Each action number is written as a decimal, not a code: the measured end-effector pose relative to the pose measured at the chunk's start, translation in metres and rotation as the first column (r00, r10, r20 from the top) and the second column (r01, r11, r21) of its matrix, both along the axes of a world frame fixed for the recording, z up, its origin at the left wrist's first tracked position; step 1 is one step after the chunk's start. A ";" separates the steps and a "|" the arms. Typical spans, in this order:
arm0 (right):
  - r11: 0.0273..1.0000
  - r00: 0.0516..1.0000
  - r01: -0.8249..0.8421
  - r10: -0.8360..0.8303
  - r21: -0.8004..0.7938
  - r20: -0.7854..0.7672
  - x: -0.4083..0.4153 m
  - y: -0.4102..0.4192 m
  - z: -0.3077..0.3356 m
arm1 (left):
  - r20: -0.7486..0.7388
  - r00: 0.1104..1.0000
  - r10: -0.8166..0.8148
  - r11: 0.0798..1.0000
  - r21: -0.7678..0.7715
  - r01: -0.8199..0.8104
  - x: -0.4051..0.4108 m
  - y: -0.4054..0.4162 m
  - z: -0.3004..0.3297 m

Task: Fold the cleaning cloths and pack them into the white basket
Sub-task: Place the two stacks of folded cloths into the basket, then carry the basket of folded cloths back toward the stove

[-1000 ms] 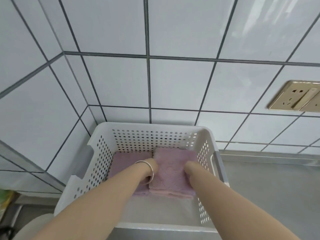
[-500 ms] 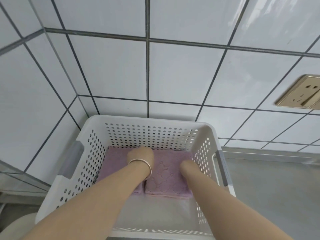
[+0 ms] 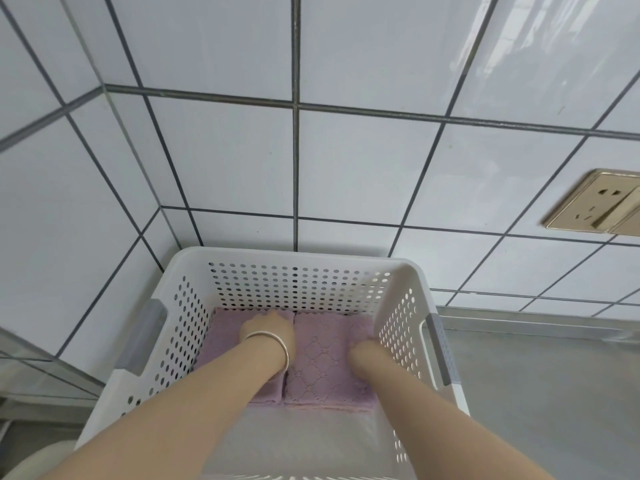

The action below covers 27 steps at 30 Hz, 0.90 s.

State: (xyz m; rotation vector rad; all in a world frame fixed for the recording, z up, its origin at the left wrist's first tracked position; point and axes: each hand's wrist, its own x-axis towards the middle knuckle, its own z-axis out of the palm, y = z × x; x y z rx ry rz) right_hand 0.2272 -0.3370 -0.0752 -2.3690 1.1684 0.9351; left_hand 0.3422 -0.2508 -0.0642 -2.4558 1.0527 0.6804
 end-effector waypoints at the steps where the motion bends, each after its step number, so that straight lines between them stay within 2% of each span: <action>1: 0.994 0.997 -0.029 0.036 -0.107 0.063 -0.001 0.005 0.002 | 0.020 1.000 -0.017 1.000 0.007 0.017 0.003 0.002 0.000; 3: 0.953 0.990 -0.073 0.104 -0.294 0.093 0.003 0.010 0.005 | 0.050 0.996 -0.074 0.995 0.065 0.071 0.011 0.011 -0.001; 4: 0.919 0.973 -0.145 0.200 -0.366 0.116 0.005 0.014 0.008 | 0.047 0.993 -0.109 0.989 0.106 0.103 0.017 0.016 -0.001; 5: 0.911 0.960 -0.186 0.249 -0.367 0.130 0.008 0.020 0.010 | 0.045 0.991 -0.125 0.983 0.141 0.117 0.021 0.021 -0.003; 6: 0.935 0.961 -0.183 0.235 -0.304 0.143 0.010 0.022 0.007 | 0.030 0.993 -0.110 0.978 0.184 0.103 0.025 0.026 -0.004; 8: 0.989 0.980 -0.082 0.103 -0.126 0.169 0.011 0.031 0.000 | -0.020 0.999 -0.047 0.977 0.207 0.050 0.031 0.035 -0.015; 10: 0.999 0.990 -0.041 0.041 -0.005 0.133 0.014 0.033 -0.009 | -0.059 0.998 0.009 0.972 0.233 0.005 0.034 0.040 -0.024; 16: 1.000 0.999 -0.011 0.011 0.010 0.036 0.025 0.033 -0.022 | -0.029 1.000 0.010 0.968 0.249 -0.002 0.033 0.037 -0.036; 19: 0.998 0.998 -0.058 0.057 -0.023 -0.026 0.029 0.034 -0.020 | -0.056 0.998 -0.006 0.962 0.272 0.021 0.033 0.034 -0.029; 21: 0.987 0.988 -0.151 0.150 -0.057 -0.023 0.028 0.034 -0.004 | -0.088 0.996 -0.026 0.984 0.173 0.041 0.029 0.032 -0.009; 23: 0.974 0.972 -0.222 0.225 -0.042 0.073 0.026 0.034 0.018 | -0.144 0.990 -0.004 0.992 -0.129 -0.014 0.029 0.029 0.016; 25: 0.982 0.932 -0.191 0.182 -0.003 0.313 0.019 0.031 0.045 | -0.156 0.987 0.036 0.916 -0.390 -0.096 0.027 0.030 0.054; 26: 0.983 0.879 -0.182 0.160 0.006 0.449 0.014 0.030 0.059 | -0.114 0.992 0.054 0.875 -0.473 -0.102 0.025 0.033 0.076; 27: 0.981 0.782 -0.190 0.166 -0.023 0.601 0.008 0.030 0.072 | -0.074 0.994 0.080 0.833 -0.544 -0.107 0.023 0.040 0.096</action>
